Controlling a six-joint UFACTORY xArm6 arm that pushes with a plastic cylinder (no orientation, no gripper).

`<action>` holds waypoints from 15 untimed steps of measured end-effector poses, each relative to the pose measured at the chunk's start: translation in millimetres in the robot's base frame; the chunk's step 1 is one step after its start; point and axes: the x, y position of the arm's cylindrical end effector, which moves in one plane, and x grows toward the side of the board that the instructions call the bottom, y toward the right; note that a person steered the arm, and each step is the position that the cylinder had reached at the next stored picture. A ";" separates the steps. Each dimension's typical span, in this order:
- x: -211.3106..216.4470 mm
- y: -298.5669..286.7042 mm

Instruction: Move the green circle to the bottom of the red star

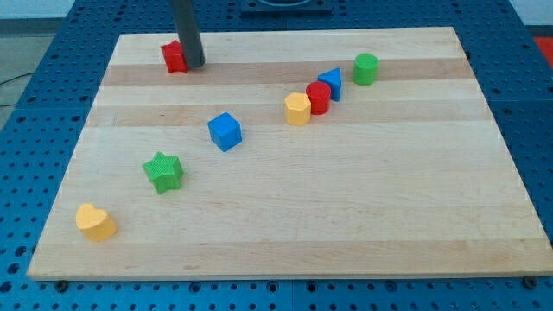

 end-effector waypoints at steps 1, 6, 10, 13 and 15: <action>-12.4 44.5; 31.4 306.4; 67.8 157.6; 55.6 192.1; 29.6 113.4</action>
